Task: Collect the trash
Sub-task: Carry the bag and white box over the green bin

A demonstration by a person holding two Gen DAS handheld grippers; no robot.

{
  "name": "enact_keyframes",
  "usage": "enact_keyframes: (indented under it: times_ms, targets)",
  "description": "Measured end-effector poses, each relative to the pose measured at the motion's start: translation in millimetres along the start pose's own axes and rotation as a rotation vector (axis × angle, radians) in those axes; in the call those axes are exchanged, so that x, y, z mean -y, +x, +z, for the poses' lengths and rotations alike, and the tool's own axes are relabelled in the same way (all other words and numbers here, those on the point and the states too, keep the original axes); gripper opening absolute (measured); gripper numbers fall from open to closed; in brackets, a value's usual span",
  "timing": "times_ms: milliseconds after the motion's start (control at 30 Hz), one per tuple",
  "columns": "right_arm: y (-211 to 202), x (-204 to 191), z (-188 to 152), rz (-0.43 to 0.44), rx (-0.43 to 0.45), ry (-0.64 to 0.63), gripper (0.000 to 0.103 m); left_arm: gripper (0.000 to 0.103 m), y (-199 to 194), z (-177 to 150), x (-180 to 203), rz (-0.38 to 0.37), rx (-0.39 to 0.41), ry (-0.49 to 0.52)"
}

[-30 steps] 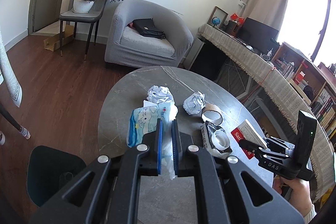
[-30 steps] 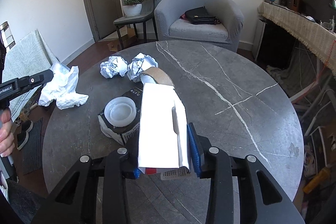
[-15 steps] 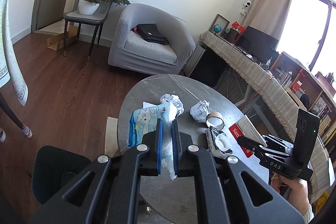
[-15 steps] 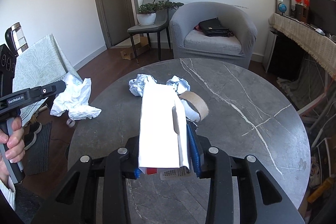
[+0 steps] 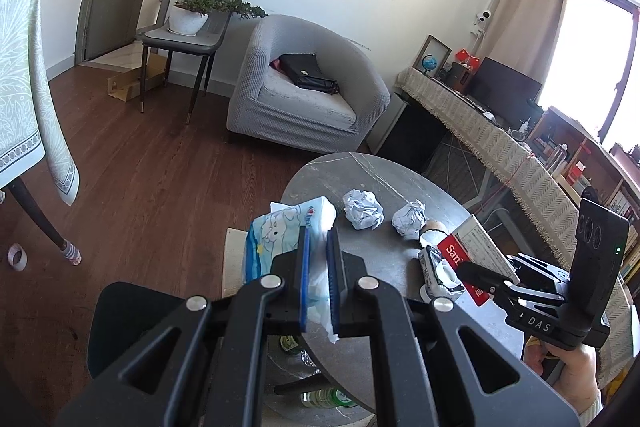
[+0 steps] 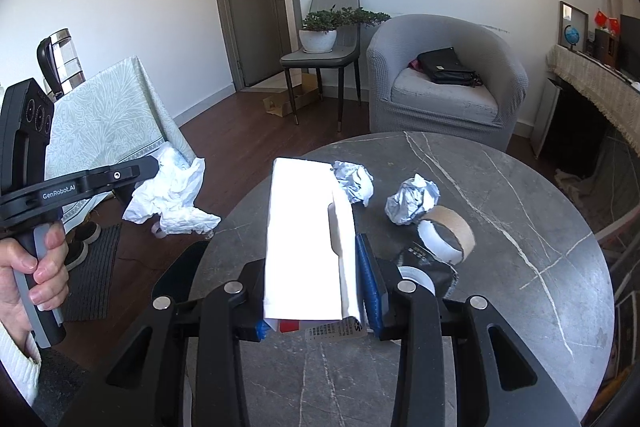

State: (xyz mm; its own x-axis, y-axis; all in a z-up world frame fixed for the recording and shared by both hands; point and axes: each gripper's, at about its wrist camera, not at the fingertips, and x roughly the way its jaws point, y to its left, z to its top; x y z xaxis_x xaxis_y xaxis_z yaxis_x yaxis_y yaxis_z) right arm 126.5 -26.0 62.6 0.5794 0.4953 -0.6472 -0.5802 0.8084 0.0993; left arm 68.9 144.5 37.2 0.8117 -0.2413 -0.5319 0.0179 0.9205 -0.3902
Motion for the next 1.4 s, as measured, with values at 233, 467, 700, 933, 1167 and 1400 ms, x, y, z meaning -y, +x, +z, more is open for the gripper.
enact_keyframes:
  times_ms: [233,467,700,933,1167,1400]
  targets:
    - [20,-33,1,0.065,-0.023,-0.046,0.036,0.009,-5,1,-13,0.035,-0.007,0.007]
    - [44,-52,1,0.106,-0.048,-0.076,0.036,0.009,-13,1,-33,0.082,-0.015,0.012]
    - [56,-72,12,0.162,-0.033,-0.075,0.036,0.009,-17,-7,-61,0.144,-0.062,0.017]
    - [80,-101,20,0.208,-0.053,-0.097,0.036,0.009,-15,-22,-93,0.200,-0.137,0.022]
    - [107,-132,19,0.234,-0.093,-0.130,0.036,0.009,-11,-38,-125,0.240,-0.213,0.010]
    - [135,-159,14,0.234,-0.148,-0.160,0.036,0.009,-3,-58,-152,0.266,-0.279,0.004]
